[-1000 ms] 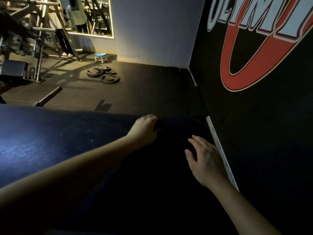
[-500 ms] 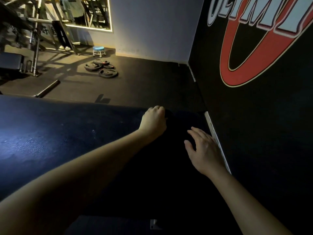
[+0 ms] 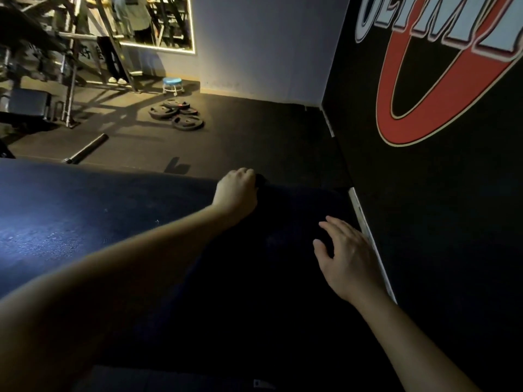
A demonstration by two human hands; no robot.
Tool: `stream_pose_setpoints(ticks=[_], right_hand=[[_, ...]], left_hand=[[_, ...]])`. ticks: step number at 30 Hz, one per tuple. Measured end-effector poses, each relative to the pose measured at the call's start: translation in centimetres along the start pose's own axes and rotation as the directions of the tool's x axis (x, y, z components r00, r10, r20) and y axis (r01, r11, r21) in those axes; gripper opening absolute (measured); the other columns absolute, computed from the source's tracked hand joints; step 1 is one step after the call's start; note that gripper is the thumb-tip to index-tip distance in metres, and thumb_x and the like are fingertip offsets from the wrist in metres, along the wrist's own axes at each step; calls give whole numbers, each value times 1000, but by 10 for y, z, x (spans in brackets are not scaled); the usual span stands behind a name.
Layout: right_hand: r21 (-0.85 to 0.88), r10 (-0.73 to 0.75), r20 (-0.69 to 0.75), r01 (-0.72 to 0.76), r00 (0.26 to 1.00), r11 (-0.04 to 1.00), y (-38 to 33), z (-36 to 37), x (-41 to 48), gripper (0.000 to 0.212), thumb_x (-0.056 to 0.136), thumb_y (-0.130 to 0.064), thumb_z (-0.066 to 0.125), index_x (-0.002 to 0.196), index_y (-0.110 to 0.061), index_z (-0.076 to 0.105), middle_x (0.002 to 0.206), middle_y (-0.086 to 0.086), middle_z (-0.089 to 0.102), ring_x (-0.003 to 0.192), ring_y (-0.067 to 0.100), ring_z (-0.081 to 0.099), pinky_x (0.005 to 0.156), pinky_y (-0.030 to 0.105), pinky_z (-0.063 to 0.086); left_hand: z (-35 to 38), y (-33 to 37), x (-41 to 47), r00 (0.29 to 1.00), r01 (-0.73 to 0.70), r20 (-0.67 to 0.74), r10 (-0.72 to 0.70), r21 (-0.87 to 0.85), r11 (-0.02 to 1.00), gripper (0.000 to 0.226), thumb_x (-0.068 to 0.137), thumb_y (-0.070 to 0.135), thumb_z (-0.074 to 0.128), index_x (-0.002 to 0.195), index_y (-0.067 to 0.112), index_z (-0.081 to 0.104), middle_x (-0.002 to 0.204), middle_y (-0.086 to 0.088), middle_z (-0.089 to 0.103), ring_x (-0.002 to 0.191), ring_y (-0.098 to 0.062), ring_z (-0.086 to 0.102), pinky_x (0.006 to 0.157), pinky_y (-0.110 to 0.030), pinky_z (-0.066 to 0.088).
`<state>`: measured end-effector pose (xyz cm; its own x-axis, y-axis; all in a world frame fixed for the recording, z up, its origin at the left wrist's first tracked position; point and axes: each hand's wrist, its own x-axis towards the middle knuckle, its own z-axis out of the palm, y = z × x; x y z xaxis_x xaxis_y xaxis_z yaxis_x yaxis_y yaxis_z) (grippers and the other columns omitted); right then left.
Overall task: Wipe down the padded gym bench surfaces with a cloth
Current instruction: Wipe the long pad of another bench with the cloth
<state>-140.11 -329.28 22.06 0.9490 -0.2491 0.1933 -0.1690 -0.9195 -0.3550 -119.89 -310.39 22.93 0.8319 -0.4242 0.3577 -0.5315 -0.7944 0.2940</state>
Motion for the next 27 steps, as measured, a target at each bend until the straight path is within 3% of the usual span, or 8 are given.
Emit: stream_pose_setpoints(ticks=[3,8,11,14,17,20,24,27], right_hand=[[29,-7,-4,7,1000,1000,3,1,3,43,102,-29,52,143,-18,55,154,-2,48,144,14,40,120,37,30],[50,8,-29,-6,1000,999,2,2,1,41,103,-11,45,143,-14,56,153,0,49,144,14,41,120,33,25],[59,-4,-27,6,1000,998,2,3,3,42,103,-9,44,143,-13,55,154,1,48,144,14,40,121,34,26],[103,9,-20,-7,1000,995,2,0,2,43,104,-7,42,145,-13,53,154,1,48,144,13,40,122,34,27],[224,63,-24,-56,998,973,2,-4,2,44,105,-4,41,147,-13,51,151,3,51,141,16,44,118,30,32],[404,170,-62,-131,983,905,7,-5,2,43,104,0,39,143,-12,55,146,5,55,136,18,49,107,20,34],[523,226,-55,-165,972,836,13,-5,-3,49,99,7,38,139,-12,58,142,3,59,134,14,51,115,29,38],[500,224,-36,-177,974,848,14,-5,-2,53,96,7,39,141,-15,58,143,1,58,132,15,53,111,28,40]], left_hand=[[-6,49,-49,987,-120,90,134,-147,982,20,95,28,64,109,14,68,112,-9,68,99,-33,66,78,-37,49],[-54,64,-157,830,-431,201,521,-361,827,20,101,34,56,112,19,63,109,3,64,96,-15,61,79,-27,50],[-57,24,-128,899,-374,161,407,-201,905,30,97,43,50,108,21,68,105,0,67,91,-22,66,74,-35,53],[-44,-4,-50,989,-109,101,110,-16,994,27,97,35,59,111,15,70,110,-12,70,97,-40,68,76,-41,52],[-15,20,-20,995,-24,90,31,-76,997,25,96,30,63,116,15,69,116,-12,70,104,-38,67,83,-41,52],[-7,90,-58,965,-166,160,210,-249,954,23,95,25,67,116,16,69,116,-7,69,102,-29,68,86,-39,52],[-43,94,-146,787,-424,261,560,-431,797,14,98,29,64,109,21,65,109,6,62,94,-11,61,81,-27,53],[-54,55,-135,837,-405,255,483,-305,862,20,98,40,60,106,23,67,105,10,65,91,-15,65,77,-34,55]])
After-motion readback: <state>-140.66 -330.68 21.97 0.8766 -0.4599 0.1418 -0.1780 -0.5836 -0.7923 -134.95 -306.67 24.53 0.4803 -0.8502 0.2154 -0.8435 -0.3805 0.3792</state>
